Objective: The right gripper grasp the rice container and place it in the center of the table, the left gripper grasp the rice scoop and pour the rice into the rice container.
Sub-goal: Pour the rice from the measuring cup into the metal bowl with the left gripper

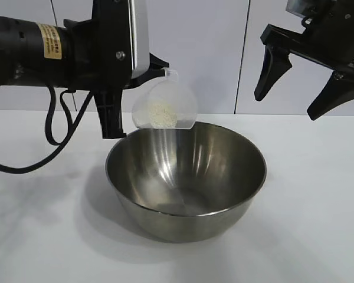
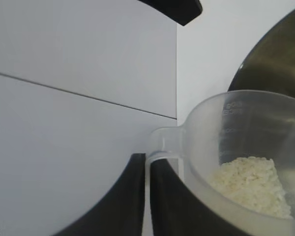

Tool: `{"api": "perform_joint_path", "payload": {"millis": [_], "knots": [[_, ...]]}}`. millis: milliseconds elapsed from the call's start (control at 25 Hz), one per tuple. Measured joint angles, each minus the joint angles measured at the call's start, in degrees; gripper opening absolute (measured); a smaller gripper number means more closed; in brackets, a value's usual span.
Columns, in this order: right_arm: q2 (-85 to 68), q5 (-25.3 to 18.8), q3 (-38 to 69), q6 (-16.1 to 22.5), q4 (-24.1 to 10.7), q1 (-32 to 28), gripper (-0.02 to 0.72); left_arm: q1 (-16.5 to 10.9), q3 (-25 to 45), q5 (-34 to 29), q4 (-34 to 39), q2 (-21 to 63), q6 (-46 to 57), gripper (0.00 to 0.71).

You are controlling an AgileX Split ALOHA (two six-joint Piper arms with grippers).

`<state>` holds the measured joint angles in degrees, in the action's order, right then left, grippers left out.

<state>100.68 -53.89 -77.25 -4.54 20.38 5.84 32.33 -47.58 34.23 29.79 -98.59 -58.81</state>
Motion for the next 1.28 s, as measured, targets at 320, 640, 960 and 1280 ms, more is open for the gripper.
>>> {"api": "perform_joint_path", "payload": {"millis": [320, 640, 960, 1280], "knots": [[0.0, -0.7, 0.0, 0.0, 0.0, 0.0, 0.61, 2.6, -1.8, 1.4, 0.3, -5.8, -19.8, 0.015], [0.0, -0.9, 0.0, 0.0, 0.0, 0.0, 0.61, 3.5, -4.3, 0.9, 1.7, -7.3, -32.7, 0.015], [0.0, -1.1, 0.0, 0.0, 0.0, 0.0, 0.61, 3.5, -4.3, 0.4, 9.1, -7.3, -35.5, 0.015], [0.0, -1.2, 0.0, -1.1, 0.0, 0.0, 0.61, 3.5, -6.8, -2.4, 12.7, -7.3, -37.5, 0.015]]}}
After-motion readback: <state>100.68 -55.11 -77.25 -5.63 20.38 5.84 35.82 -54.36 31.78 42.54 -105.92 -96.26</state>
